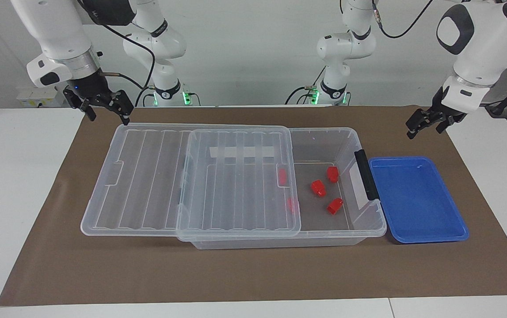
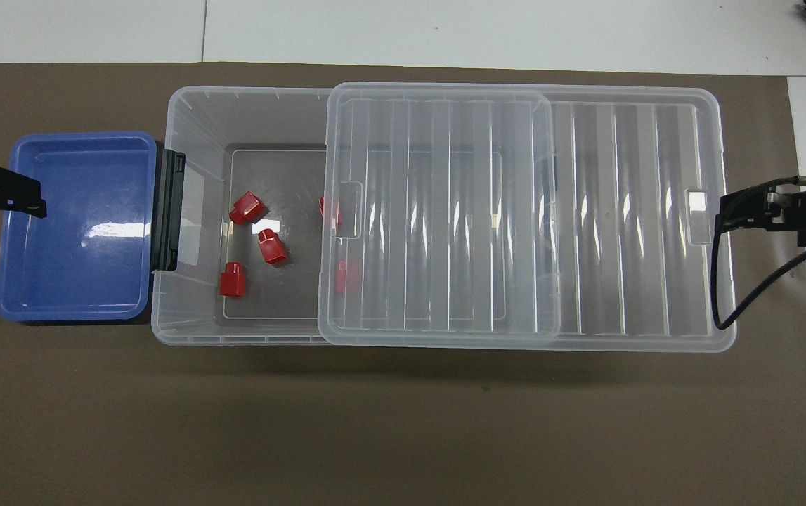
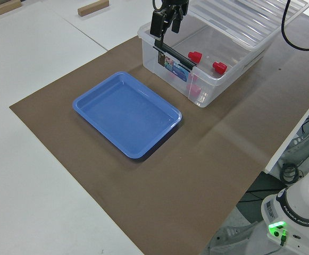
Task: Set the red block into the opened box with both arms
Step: 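Withdraw the left gripper back over the blue tray, then move the right gripper to the edge of the clear lid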
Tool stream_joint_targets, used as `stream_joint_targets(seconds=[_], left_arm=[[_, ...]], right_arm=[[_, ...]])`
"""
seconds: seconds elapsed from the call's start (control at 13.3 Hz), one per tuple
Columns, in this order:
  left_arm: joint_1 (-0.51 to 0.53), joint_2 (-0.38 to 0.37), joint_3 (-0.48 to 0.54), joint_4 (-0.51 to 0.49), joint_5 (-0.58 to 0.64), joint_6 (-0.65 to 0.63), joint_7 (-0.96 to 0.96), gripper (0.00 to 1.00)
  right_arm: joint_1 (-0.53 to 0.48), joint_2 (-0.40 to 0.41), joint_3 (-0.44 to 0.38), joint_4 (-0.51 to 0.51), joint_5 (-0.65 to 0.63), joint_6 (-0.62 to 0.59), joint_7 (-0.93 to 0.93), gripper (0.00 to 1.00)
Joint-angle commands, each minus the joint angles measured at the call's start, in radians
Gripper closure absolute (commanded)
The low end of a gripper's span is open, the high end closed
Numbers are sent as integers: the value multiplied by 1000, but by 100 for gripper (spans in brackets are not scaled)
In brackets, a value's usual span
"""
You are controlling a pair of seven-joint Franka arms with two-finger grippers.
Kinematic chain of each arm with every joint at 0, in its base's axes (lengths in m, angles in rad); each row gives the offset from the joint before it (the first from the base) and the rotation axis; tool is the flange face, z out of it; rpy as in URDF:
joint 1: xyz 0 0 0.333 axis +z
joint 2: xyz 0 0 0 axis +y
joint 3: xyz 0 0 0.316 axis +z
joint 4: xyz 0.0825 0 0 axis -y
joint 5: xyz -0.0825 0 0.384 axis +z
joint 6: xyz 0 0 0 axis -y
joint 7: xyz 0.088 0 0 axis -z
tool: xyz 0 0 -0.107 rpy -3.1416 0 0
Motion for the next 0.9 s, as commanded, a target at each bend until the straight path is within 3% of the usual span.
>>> stream_joint_targets(seconds=[0.0, 0.08, 0.15, 0.38, 0.53, 0.83], left_arm=[[-1, -34, 3, -30, 22, 2, 25, 0], [-1, -28, 3, -12, 22, 28, 24, 0], [-1, -18, 3, 21, 22, 18, 23, 0], [-1, 13, 3, 60, 23, -36, 24, 0], [1, 123, 3, 206, 23, -126, 24, 0], [-2, 93, 3, 185, 40, -134, 116, 0]], right_arm=[[-9, -6, -12, -25, 7, 48, -50, 22], [-26, -10, -12, -48, 7, 83, -71, 76], [-42, -14, -12, -74, 7, 126, -87, 100], [-82, -7, -12, -146, 7, 256, -93, 100], [-118, -4, -12, -221, 9, 353, -93, 100], [-168, 22, -12, -318, 9, 487, -122, 100]])
